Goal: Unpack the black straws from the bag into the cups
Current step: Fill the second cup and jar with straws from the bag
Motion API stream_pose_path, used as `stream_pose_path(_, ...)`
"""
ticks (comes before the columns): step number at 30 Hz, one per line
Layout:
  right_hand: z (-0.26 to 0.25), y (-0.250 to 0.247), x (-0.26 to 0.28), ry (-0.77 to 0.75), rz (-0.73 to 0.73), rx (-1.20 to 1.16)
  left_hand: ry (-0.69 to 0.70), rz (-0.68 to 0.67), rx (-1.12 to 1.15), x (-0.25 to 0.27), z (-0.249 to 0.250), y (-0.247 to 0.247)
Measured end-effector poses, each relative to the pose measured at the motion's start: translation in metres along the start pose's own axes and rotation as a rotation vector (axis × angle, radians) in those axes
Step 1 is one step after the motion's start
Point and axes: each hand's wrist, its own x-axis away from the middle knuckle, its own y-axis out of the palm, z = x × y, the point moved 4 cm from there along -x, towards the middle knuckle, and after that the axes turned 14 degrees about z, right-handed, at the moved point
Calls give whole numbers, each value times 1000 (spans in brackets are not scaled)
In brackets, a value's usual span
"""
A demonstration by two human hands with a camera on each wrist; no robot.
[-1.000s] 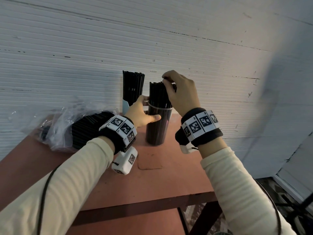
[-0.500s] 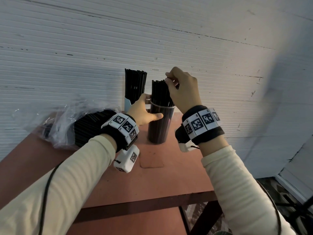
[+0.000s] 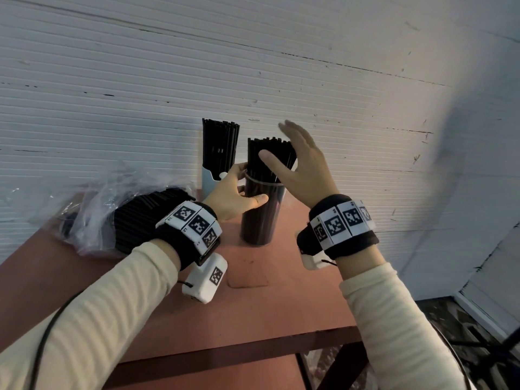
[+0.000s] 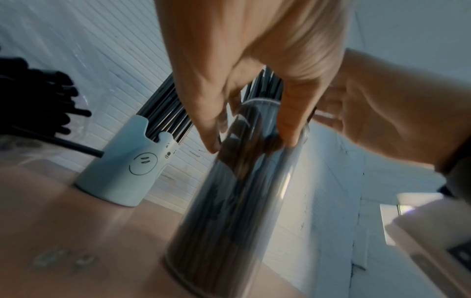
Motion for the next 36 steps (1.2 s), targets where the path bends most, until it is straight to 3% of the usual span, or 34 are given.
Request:
stream_pose_path(3, 17, -1, 7, 204, -95, -97, -17, 25, 47, -7, -2, -4)
stream_pose_path(5, 32, 8, 12, 341, -180, -148, -21, 185, 124, -19, -5, -14)
stream_pose_path(8, 47, 28, 20, 426, -279, -186, 16, 448, 173, -37, -10, -33)
stream_pose_path(10, 54, 37, 26, 468, -304, -180, 67, 528, 157, -48, -13, -41)
stream_pose_path(15, 56, 48, 26, 505, -168, -313, 47, 499, 85, -79, -29, -41)
stream_pose_path(20, 68, 77, 4, 589, 2, -290, 1, 487, -15, -98, -42, -33)
stream_pose_path(29, 82, 137, -36, 678, -21, -159, -93, 503, -57, -115, -58, -31)
stream_pose_path(36, 86, 145, -33, 671, -12, -214, -99, 503, -72, -122, -68, -33)
